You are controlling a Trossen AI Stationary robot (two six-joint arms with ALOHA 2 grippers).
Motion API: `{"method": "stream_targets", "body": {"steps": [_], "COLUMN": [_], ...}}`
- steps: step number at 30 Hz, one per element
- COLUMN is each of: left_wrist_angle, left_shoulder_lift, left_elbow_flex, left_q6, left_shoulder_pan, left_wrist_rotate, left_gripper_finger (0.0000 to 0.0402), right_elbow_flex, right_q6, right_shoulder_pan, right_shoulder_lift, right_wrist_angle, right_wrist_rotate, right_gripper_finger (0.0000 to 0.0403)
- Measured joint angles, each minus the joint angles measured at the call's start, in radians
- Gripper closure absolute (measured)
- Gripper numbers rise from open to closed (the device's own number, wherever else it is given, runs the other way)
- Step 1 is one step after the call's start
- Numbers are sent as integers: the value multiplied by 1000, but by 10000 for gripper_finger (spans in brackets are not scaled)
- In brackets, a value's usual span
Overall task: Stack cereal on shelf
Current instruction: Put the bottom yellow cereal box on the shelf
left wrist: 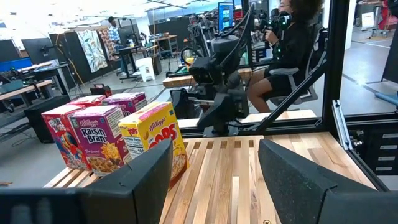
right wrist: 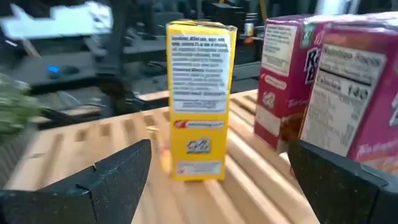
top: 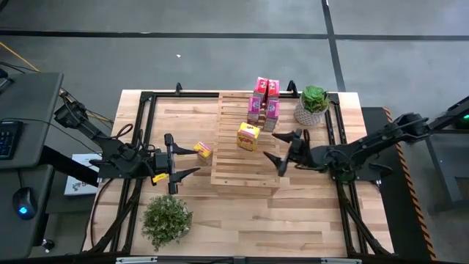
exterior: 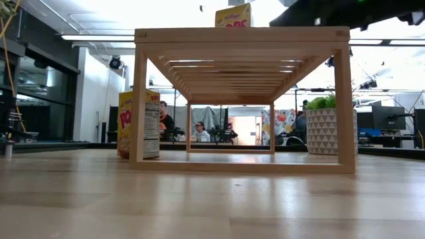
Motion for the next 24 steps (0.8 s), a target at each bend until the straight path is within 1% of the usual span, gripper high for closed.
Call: {"method": "stream_targets", "body": {"steps": [4,11,19,21,24], "left_wrist_angle": [0,0,0,0,0], "left_shoulder_lift": [0,0,0,0,0], "left_elbow_flex": [0,0,0,0,0], "left_q6": [0,0,0,0,0], "left_shoulder_pan": [0,0,0,0,0], "left_wrist_rotate": [0,0,0,0,0], "left_gripper_finger": [174,174,174,174,174], "right_elbow_flex": [63,122,170,179,182], "right_q6": [-53,-62,-60,-31,59], "right_shoulder_pan": [0,-9,-63,-74,-87], "right_shoulder_lift": [76,169,241,251,260], "right_wrist_angle": [4,2,5,7,6], "right_wrist_rotate": [48,47,47,46,49], "right_gripper_finger": [32,32,32,32,32]}}
